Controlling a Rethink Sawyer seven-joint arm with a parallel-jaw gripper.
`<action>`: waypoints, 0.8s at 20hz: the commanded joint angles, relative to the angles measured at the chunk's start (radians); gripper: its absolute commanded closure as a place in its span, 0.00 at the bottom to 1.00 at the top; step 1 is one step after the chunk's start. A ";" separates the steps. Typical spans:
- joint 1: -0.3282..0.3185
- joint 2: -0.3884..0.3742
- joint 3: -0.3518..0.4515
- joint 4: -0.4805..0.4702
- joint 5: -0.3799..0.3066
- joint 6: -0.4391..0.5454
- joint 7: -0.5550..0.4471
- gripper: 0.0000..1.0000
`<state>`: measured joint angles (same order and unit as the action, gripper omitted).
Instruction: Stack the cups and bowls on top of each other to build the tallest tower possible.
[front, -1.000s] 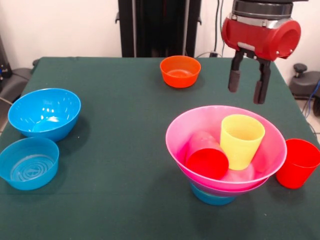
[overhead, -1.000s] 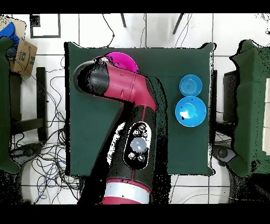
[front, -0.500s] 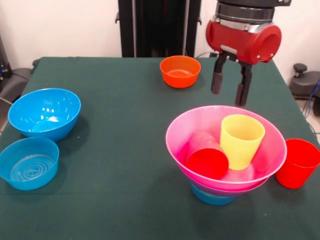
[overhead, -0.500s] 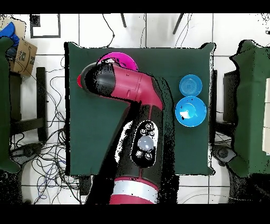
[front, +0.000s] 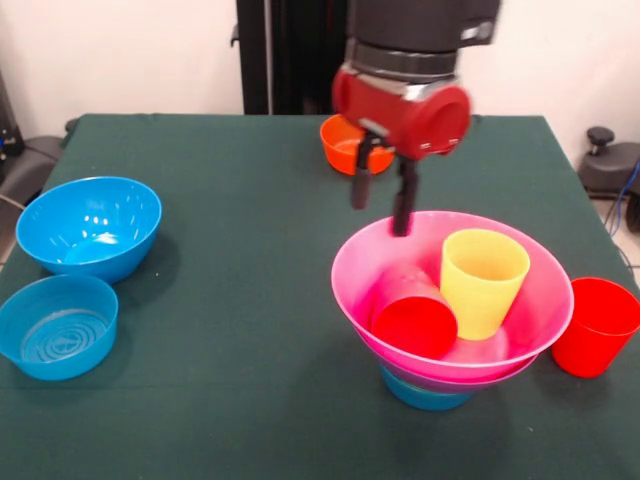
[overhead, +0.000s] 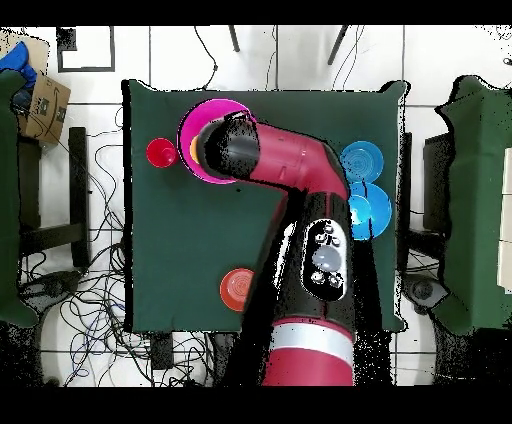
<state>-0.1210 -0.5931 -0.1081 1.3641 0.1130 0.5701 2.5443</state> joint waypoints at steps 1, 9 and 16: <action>-0.102 0.001 0.201 0.071 -0.156 0.021 -0.355 0.00; -0.202 -0.070 0.275 0.133 -0.230 0.067 -0.405 0.00; -0.259 -0.084 0.326 0.151 -0.267 0.070 -0.433 0.00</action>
<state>-0.3517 -0.6733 0.0538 1.4134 -0.0577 0.5701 2.4077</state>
